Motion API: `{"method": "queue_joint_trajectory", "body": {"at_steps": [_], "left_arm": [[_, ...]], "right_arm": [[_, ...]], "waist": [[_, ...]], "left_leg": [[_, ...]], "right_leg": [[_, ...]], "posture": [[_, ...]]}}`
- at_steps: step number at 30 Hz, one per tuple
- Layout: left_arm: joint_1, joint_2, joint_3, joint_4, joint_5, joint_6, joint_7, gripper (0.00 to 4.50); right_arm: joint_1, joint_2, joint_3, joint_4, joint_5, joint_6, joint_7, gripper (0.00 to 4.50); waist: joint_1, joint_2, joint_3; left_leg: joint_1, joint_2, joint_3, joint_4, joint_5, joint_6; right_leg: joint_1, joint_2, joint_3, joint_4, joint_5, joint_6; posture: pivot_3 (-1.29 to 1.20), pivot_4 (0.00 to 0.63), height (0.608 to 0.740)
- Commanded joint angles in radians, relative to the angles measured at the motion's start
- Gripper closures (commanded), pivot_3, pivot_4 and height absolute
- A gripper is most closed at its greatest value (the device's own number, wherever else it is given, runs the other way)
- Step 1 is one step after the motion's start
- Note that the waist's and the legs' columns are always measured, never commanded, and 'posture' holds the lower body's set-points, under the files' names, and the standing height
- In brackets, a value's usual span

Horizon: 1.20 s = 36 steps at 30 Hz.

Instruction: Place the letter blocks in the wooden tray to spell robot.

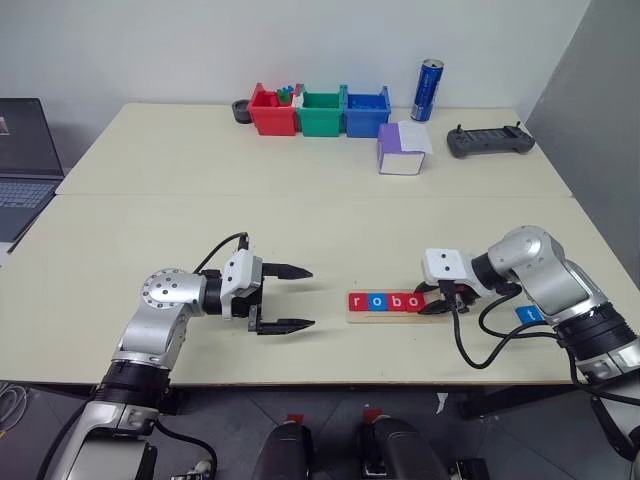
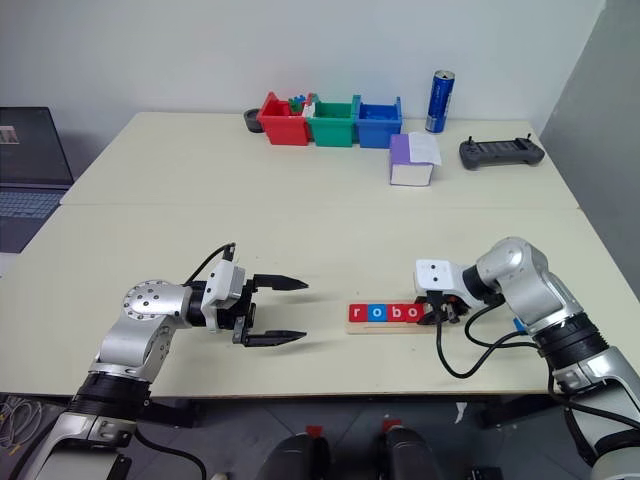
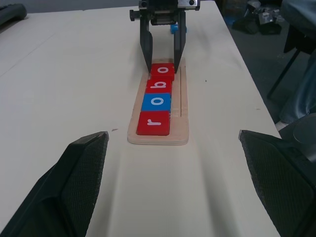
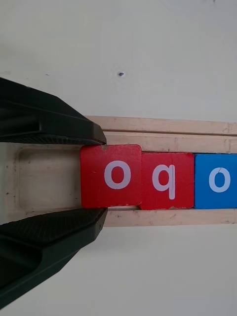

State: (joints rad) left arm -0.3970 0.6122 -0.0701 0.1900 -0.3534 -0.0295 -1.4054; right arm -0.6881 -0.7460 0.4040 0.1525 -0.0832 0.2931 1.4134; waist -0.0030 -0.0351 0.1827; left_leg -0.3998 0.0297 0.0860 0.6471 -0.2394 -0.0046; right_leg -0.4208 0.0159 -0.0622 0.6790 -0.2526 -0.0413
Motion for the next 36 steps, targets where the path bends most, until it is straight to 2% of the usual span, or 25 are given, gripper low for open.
{"method": "queue_joint_trajectory", "body": {"at_steps": [1, 31, 33, 36], "left_arm": [[-0.006, 0.005, 0.017, -0.018, -0.011, -0.011, 0.006, 0.00], [-0.016, 0.005, 0.015, -0.010, -0.009, -0.012, 0.004, 0.00], [-0.015, 0.006, 0.016, -0.011, -0.009, -0.012, 0.003, 0.00], [-0.016, 0.006, 0.016, -0.009, -0.009, -0.012, 0.003, 0.00]], "right_arm": [[-0.018, 0.008, -0.004, -0.025, 0.001, 0.002, -0.006, 3.06], [-0.041, 0.008, -0.023, 0.018, 0.020, -0.022, 0.012, 3.06], [-0.042, 0.010, -0.022, 0.019, 0.019, -0.016, 0.012, 2.23], [-0.046, 0.012, -0.025, 0.024, 0.020, -0.020, 0.009, 1.29]], "waist": [[0.000, 0.000, 0.000], [0.000, 0.000, 0.000], [0.000, 0.000, 0.000], [0.000, 0.000, 0.000]], "left_leg": [[0.000, 0.000, 0.000, 0.000, 0.000, 0.000], [0.000, 0.000, 0.000, 0.000, 0.000, 0.000], [0.000, 0.000, 0.000, 0.001, 0.000, 0.000], [0.000, 0.000, 0.000, 0.000, 0.000, 0.000]], "right_leg": [[0.000, 0.000, 0.000, 0.000, 0.000, 0.000], [0.000, 0.000, 0.000, 0.001, 0.000, 0.000], [0.000, 0.000, 0.000, 0.001, 0.000, 0.000], [0.000, 0.000, 0.000, 0.001, 0.000, 0.000]], "posture": [[0.00, 0.150, 0.740], [0.00, 0.150, 0.740], [0.00, 0.150, 0.740], [0.00, 0.150, 0.740]]}}
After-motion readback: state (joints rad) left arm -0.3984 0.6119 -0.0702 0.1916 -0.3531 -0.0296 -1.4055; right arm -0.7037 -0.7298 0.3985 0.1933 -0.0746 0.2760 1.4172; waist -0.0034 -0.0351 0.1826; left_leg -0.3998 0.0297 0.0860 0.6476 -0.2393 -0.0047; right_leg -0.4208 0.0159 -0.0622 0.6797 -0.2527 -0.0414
